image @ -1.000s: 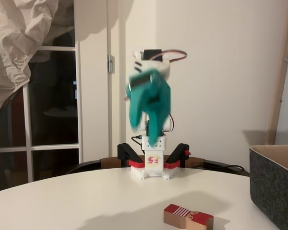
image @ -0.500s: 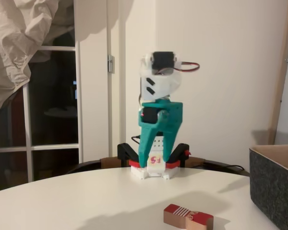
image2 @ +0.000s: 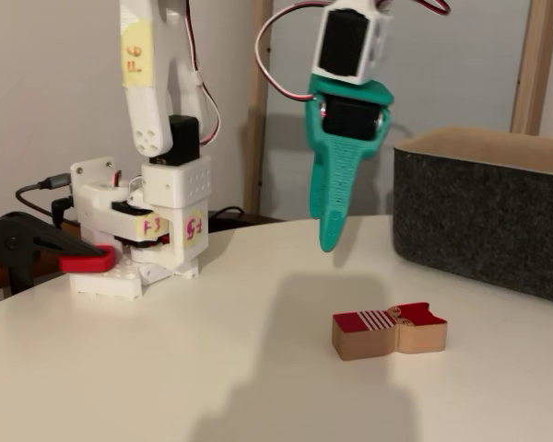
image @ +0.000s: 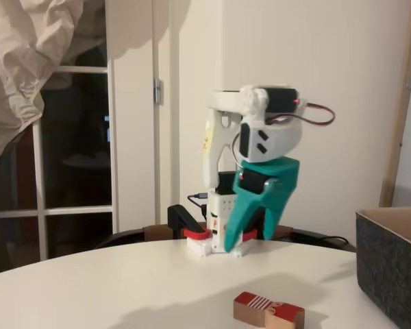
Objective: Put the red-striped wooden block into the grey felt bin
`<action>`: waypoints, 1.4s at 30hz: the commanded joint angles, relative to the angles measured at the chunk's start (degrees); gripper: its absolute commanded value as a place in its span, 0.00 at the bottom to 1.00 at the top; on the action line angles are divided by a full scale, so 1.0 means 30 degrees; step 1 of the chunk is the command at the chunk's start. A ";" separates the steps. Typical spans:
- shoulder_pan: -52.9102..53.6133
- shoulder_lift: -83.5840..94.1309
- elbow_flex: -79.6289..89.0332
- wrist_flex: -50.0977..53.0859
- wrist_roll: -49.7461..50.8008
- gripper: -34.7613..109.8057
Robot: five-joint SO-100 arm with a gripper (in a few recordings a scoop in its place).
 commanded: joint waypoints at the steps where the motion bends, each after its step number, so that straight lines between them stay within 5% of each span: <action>1: -0.0352 -0.0732 -0.0615 -0.1611 0.0908 0.51; 42: 0.0410 -0.6123 -0.0527 -0.7236 0.4805 0.48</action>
